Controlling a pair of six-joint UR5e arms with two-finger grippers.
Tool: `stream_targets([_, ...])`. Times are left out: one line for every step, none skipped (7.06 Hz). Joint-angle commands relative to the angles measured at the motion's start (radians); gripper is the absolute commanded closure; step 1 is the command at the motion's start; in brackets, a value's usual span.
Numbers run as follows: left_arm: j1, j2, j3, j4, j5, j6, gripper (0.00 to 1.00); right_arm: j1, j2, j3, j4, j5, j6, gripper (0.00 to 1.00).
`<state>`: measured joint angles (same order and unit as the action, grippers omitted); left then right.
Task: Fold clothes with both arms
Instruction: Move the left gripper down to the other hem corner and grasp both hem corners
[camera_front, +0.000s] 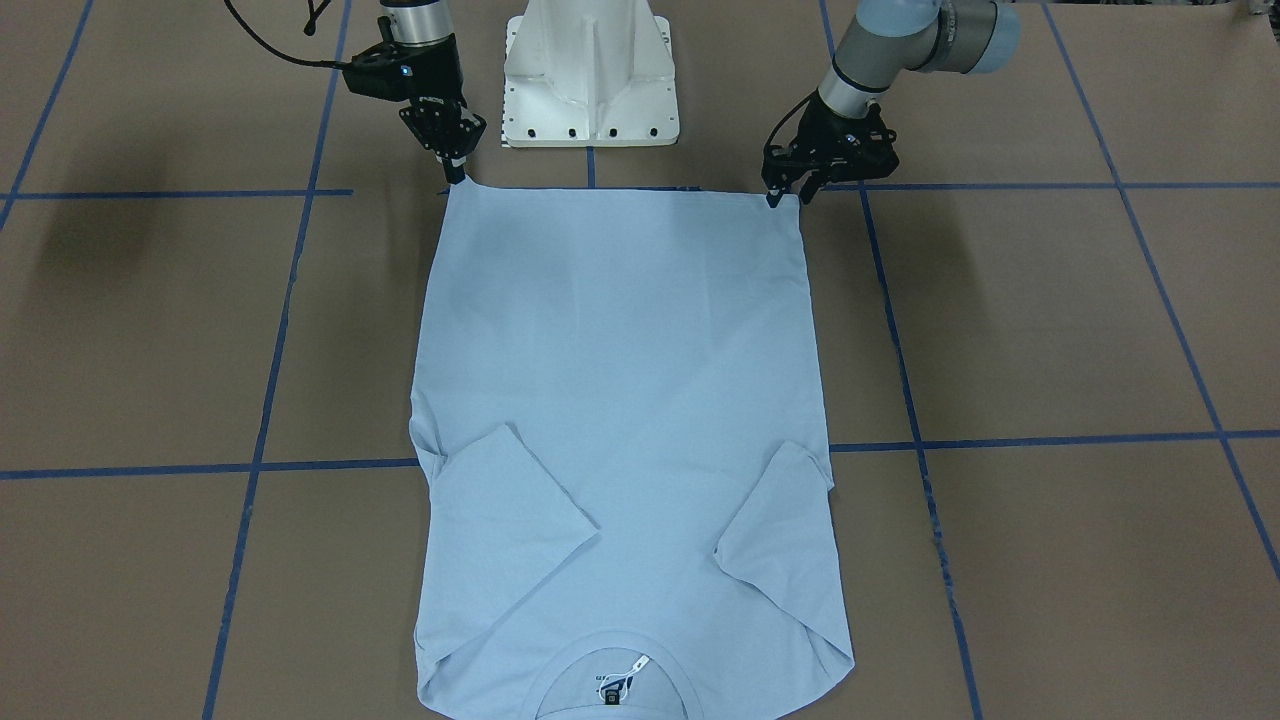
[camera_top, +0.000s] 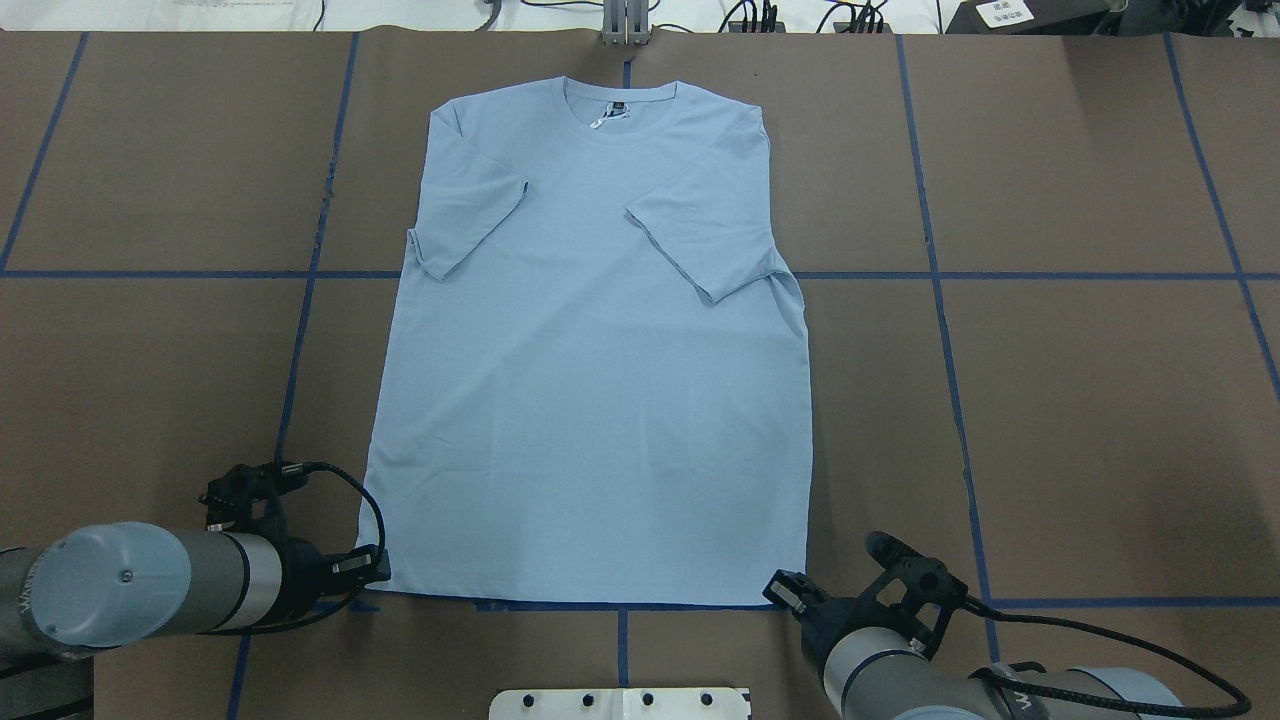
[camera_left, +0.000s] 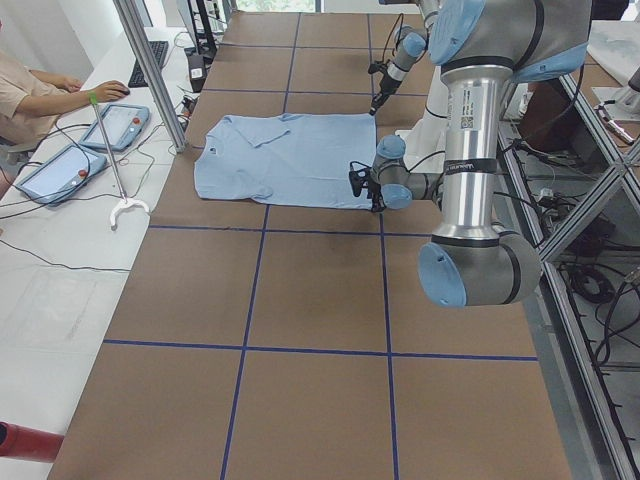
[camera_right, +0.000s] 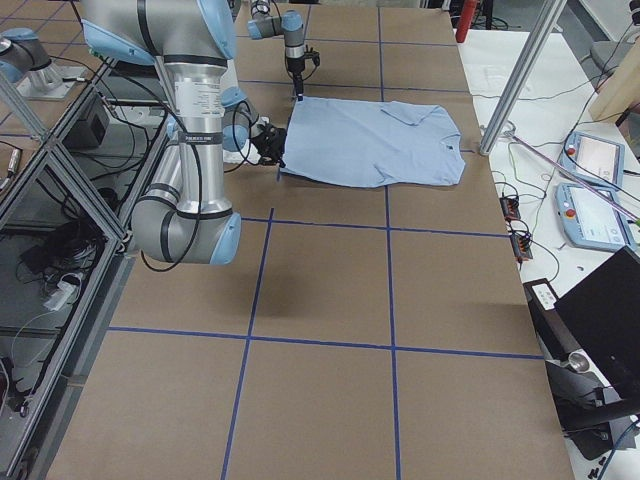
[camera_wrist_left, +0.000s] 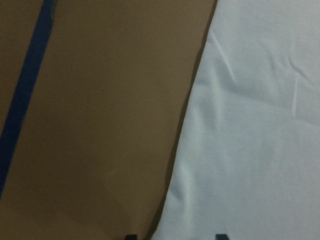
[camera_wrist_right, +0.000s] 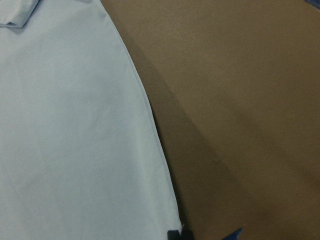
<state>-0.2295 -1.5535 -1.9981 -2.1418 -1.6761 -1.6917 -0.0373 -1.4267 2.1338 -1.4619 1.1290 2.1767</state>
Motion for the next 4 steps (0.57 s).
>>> stream_targets([0.019, 0.000, -0.007, -0.001, 0.002, -0.025, 0.78, 0.000, 0.000, 0.000, 0.000, 0.000, 0.002, 1.00])
stream_targets([0.019, 0.003, -0.007, 0.000, 0.004, -0.026, 1.00, 0.000, 0.000, 0.000, 0.000, 0.000, 0.002, 1.00])
stream_targets([0.018, 0.007, -0.007, -0.001, 0.007, -0.026, 1.00, -0.001, 0.000, -0.002, 0.000, 0.000, 0.002, 1.00])
stream_targets([0.018, 0.007, -0.010, -0.001, 0.007, -0.028, 1.00, -0.001, -0.001, -0.003, 0.000, 0.000, 0.002, 1.00])
